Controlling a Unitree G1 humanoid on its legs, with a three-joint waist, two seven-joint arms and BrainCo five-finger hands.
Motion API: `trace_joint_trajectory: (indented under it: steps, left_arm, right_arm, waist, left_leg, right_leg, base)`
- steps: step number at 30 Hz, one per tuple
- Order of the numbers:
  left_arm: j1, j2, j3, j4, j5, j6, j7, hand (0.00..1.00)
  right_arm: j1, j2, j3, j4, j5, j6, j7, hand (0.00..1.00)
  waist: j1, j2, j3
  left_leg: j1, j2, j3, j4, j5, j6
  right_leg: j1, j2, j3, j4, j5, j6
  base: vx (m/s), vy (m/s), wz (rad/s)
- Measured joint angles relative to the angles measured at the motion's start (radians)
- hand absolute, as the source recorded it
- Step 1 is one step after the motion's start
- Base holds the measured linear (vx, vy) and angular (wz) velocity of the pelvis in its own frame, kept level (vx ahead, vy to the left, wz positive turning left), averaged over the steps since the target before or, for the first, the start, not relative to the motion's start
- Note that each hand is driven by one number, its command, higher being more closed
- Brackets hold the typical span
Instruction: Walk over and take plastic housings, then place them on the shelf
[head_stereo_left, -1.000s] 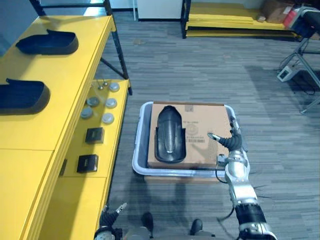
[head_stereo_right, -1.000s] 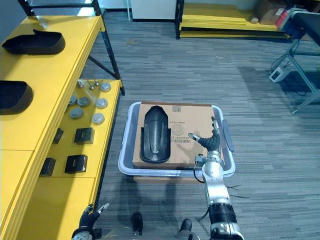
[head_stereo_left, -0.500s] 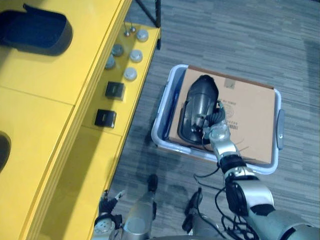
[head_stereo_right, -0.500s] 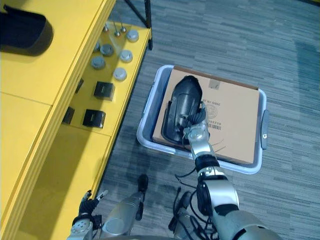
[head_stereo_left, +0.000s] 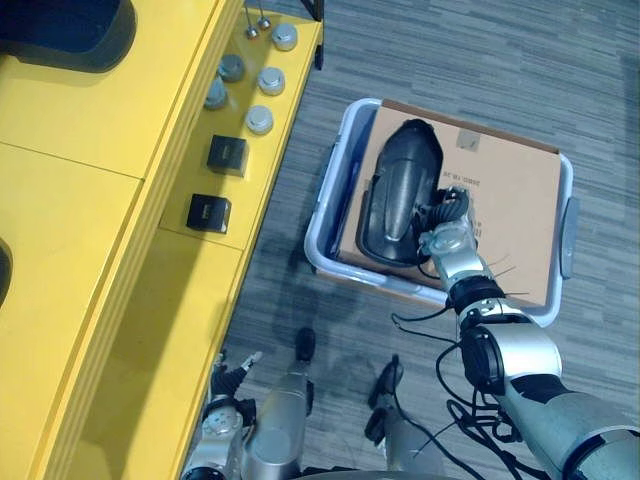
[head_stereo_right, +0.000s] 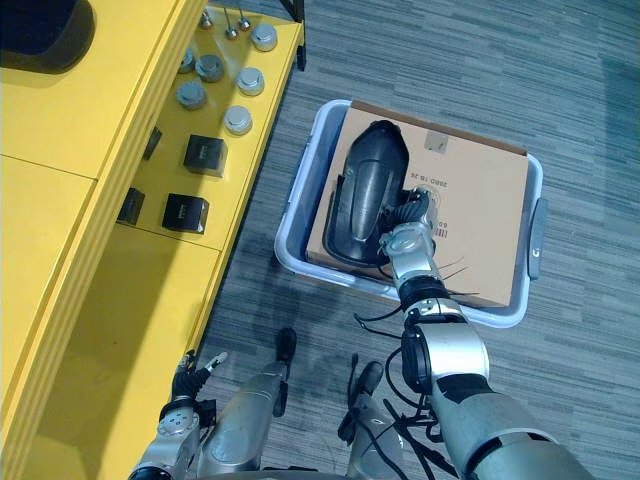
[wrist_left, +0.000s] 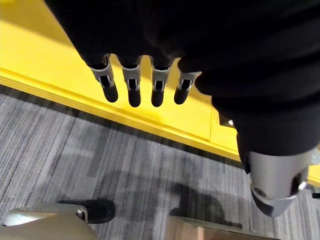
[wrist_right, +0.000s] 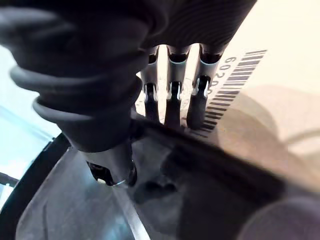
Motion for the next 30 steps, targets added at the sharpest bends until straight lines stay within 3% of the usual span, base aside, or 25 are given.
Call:
trace_joint_trajectory:
  steps: [10, 14, 19, 24, 30]
  left_arm:
    - [-0.001, -0.004, -0.015, 0.012, -0.009, 0.000, -0.002, 0.00]
    - [0.000, -0.004, -0.015, 0.011, -0.010, 0.000, -0.002, 0.00]
    - [0.024, -0.013, -0.019, -0.061, -0.009, 0.001, -0.002, 0.00]
    - [0.099, -0.023, -0.034, -0.320, -0.005, -0.005, -0.001, 0.00]
    - [0.148, -0.054, -0.057, -0.819, 0.041, -0.043, 0.032, 0.00]
  right_arm:
    - [0.029, 0.008, -0.001, -0.023, 0.054, -0.009, -0.001, 1.00]
    - [0.101, 0.023, -0.001, -0.135, 0.062, -0.009, -0.006, 1.00]
    - [0.266, 0.051, 0.007, -0.408, 0.057, -0.014, -0.023, 1.00]
    - [0.448, 0.080, 0.029, -0.675, -0.012, -0.039, -0.060, 1.00]
    - [0.563, 0.110, 0.055, -0.928, -0.093, -0.049, -0.095, 1.00]
  waist:
    - [-0.007, -0.002, 0.000]
    - [-0.012, -0.003, -0.001]
    - [-0.026, -0.007, -0.003]
    - [-0.054, -0.038, -0.053]
    - [-0.079, -0.034, -0.117]
  left_leg:
    - [0.059, -0.005, -0.003, -0.082, 0.044, -0.005]
    - [0.075, -0.006, -0.007, -0.119, 0.068, -0.006]
    - [0.099, -0.002, -0.004, -0.131, 0.071, -0.005]
    - [0.108, -0.002, -0.012, -0.157, 0.074, -0.009]
    - [0.131, -0.011, -0.034, -0.157, 0.073, -0.010]
  right_leg:
    - [0.022, -0.001, -0.001, -0.003, 0.000, 0.000]
    - [0.023, -0.002, -0.001, -0.005, 0.000, 0.000]
    - [0.040, -0.005, 0.003, -0.004, -0.004, 0.005]
    - [0.039, -0.003, -0.002, -0.001, -0.022, 0.022]
    - [0.077, -0.006, -0.029, -0.004, -0.038, 0.028]
  base:
    - [0.00, 0.006, 0.02]
    - [-0.01, 0.011, 0.02]
    - [-0.01, 0.010, -0.01]
    - [0.03, -0.003, 0.03]
    - [0.07, -0.005, 0.13]
